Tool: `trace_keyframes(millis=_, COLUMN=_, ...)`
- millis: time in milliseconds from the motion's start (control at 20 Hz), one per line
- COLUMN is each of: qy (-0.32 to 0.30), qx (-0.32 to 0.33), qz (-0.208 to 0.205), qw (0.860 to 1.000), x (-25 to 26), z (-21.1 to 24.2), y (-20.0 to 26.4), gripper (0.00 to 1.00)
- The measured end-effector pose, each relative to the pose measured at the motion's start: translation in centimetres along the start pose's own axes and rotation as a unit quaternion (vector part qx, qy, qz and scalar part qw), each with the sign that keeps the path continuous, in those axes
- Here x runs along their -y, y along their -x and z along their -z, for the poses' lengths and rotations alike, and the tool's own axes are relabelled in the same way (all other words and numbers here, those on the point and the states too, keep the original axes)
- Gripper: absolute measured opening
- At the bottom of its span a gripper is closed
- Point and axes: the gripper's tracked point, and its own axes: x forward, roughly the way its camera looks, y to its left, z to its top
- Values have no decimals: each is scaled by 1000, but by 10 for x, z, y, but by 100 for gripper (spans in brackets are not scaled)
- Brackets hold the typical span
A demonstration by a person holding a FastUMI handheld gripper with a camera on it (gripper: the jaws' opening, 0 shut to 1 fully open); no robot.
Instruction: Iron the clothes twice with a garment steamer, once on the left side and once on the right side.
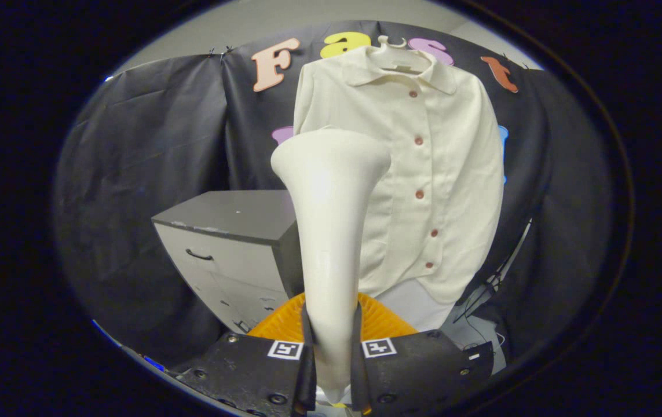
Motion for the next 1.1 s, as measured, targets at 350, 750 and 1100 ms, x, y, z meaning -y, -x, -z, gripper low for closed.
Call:
trace_keyframes(millis=350, qy=-16, qx=49, qz=50, qw=997, x=79, z=-88, y=9, gripper=23)
trace_keyframes(millis=750, qy=-32, qx=54, qz=109, qw=992, x=177, z=-154, y=-21, gripper=23)
trace_keyframes(millis=1100, qy=-39, qx=25, qz=130, qw=990, x=221, z=-157, y=-66, gripper=23)
